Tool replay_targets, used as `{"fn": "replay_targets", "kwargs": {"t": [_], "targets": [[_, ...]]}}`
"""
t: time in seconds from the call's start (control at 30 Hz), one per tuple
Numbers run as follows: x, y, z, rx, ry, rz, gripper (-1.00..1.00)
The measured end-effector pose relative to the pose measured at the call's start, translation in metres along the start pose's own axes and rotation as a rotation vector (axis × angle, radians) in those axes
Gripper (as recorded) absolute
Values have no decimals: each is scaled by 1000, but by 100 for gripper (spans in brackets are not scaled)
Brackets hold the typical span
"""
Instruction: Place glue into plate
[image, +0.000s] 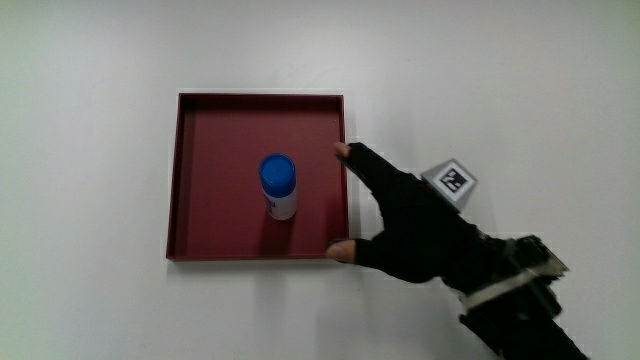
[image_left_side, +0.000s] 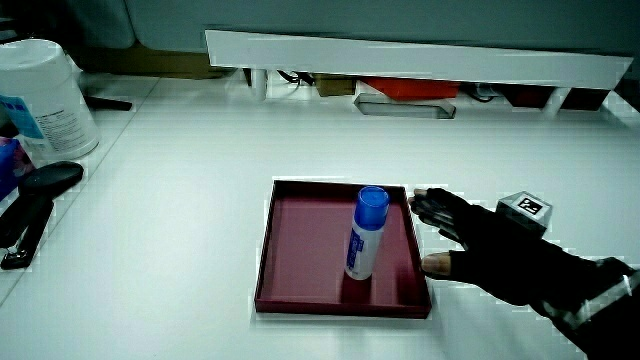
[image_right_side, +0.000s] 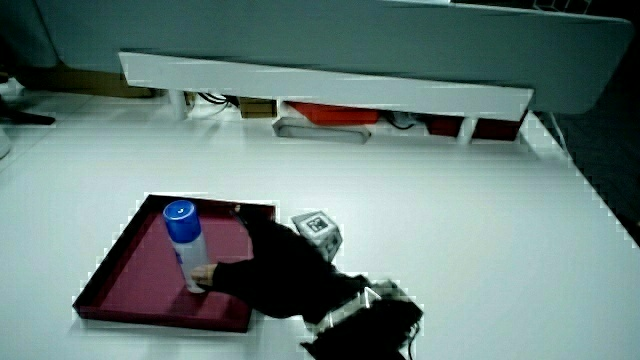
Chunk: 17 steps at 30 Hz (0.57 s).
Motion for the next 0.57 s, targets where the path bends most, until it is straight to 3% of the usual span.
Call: {"fn": "replay_targets", "kwargs": {"t": [0.27,0.37,0.4,0.43,0.5,0.57], "targets": [[0,-43,16,22,-27,62,-100],[14,-56,23,25,-80,96,-100],[15,-62,24,30,-63,83,-100],[16,-66,25,31,-48,120,-100],[15,-74,24,36,-10,112,-100],[14,-78,25,40,-17,114,-100]]}}
